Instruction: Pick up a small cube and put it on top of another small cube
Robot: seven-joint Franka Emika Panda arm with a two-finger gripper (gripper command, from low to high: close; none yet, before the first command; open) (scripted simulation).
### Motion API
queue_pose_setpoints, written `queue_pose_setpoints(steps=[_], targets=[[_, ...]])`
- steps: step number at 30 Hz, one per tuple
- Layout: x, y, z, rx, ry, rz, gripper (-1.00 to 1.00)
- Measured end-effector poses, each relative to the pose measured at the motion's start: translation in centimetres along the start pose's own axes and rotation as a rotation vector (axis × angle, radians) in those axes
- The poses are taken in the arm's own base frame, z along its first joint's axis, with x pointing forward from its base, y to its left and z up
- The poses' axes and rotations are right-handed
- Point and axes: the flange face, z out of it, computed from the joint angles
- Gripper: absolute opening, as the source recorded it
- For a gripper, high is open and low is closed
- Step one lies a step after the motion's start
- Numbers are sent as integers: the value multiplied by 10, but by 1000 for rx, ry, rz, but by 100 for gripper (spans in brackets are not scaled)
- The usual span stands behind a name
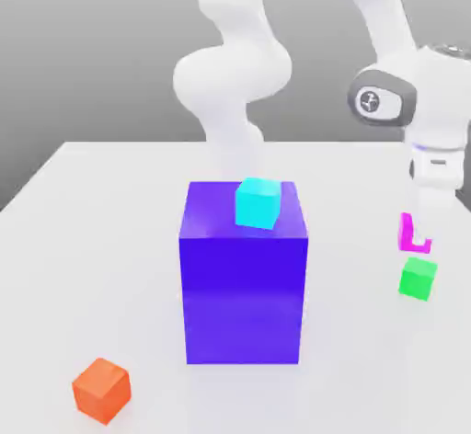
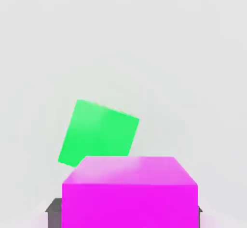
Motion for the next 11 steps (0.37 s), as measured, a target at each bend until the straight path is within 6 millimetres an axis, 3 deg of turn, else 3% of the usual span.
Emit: queue_pose_setpoints(steps=[3, 7, 8, 11], targets=[[4, -7, 13, -2, 1, -27, -100], [4, -8, 49, -2, 1, -30, -100], [3, -8, 58, -1, 0, -32, 100], [3, -8, 58, -1, 0, -32, 100]])
